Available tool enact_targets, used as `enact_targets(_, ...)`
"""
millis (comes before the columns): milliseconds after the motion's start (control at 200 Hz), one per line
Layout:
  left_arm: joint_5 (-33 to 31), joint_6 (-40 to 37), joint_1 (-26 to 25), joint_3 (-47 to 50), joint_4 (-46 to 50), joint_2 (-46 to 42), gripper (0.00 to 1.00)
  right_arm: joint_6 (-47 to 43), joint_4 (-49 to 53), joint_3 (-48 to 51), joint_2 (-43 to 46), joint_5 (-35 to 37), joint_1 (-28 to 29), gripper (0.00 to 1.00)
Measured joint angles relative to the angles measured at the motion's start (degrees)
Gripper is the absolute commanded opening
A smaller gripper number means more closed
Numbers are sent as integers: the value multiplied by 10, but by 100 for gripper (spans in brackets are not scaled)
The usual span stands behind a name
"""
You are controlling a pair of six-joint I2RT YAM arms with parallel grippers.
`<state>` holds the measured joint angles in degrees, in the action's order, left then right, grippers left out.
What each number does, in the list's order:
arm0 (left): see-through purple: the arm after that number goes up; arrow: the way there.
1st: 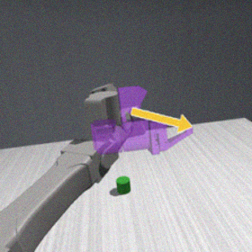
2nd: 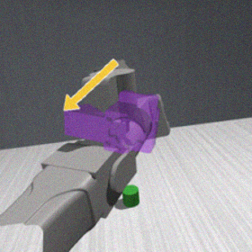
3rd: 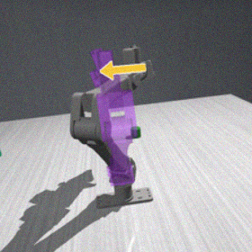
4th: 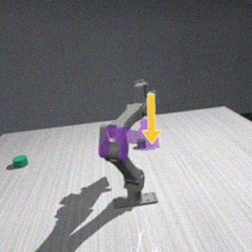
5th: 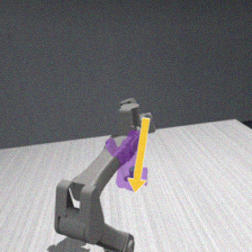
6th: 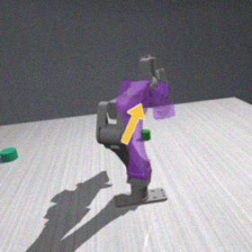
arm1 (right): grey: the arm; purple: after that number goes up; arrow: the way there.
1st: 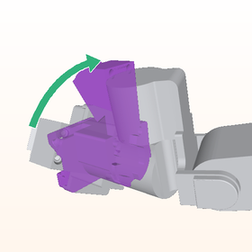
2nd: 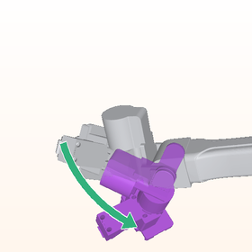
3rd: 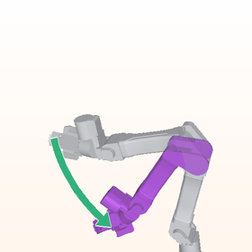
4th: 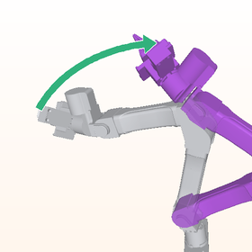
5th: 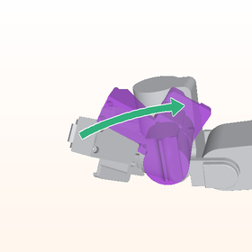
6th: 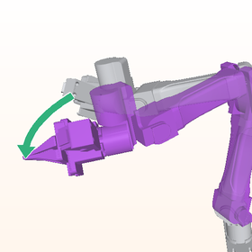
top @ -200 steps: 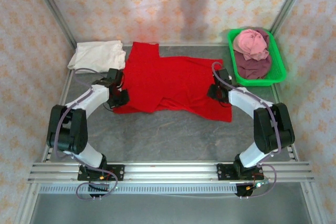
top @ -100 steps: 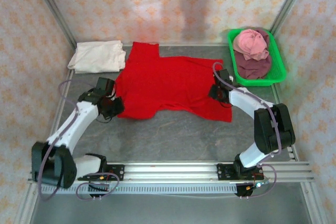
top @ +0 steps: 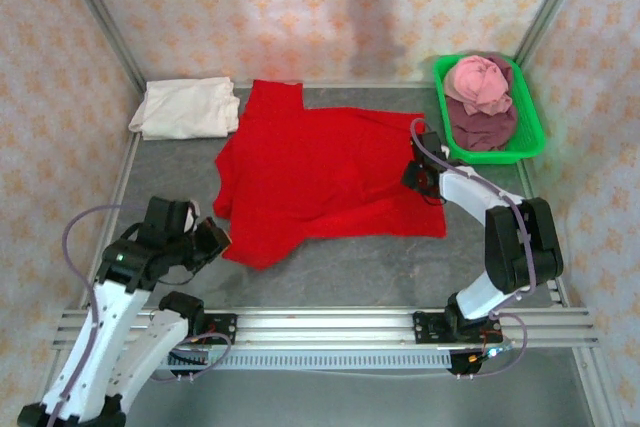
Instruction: Fold and stack the t-shirts
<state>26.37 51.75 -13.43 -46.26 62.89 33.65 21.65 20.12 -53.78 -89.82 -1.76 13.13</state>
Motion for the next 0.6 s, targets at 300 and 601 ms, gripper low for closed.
enact_targets(300,21,113,-35,112,30,-171,32,2,0,0,17,-2,0,53)
enact_targets(601,12,43,-35,-48,10,-16,49,2,1,-1,23,-2,0,55)
